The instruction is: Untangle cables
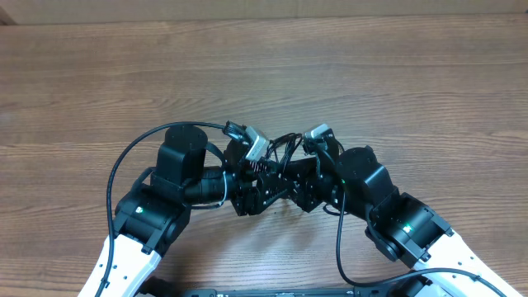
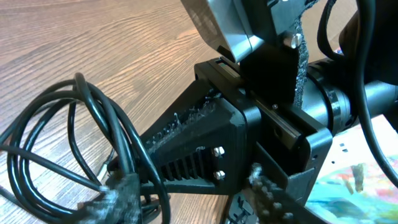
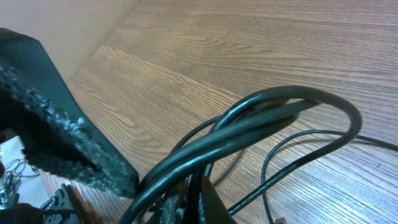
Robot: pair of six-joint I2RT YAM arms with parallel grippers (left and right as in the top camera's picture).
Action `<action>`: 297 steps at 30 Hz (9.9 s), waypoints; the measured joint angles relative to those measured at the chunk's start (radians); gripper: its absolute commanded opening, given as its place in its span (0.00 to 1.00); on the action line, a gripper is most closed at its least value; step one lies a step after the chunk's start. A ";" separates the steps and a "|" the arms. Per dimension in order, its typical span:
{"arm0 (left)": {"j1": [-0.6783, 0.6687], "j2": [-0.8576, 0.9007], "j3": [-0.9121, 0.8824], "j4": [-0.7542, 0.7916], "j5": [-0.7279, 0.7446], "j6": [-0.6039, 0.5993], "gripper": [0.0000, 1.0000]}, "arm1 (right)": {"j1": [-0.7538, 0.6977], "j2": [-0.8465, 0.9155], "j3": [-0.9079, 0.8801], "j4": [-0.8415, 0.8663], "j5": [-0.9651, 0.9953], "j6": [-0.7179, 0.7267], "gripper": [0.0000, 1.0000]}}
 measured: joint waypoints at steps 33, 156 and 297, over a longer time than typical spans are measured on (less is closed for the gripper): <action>0.123 -0.044 0.000 -0.175 0.095 0.230 0.87 | 0.000 0.000 0.000 0.122 0.038 0.164 0.04; 0.109 -0.224 0.018 0.397 0.155 -0.065 0.04 | 0.000 0.000 0.002 -0.322 0.484 0.607 1.00; 0.227 0.146 0.025 -0.057 -0.348 -0.247 0.11 | -0.138 0.202 0.008 -0.339 0.245 0.600 1.00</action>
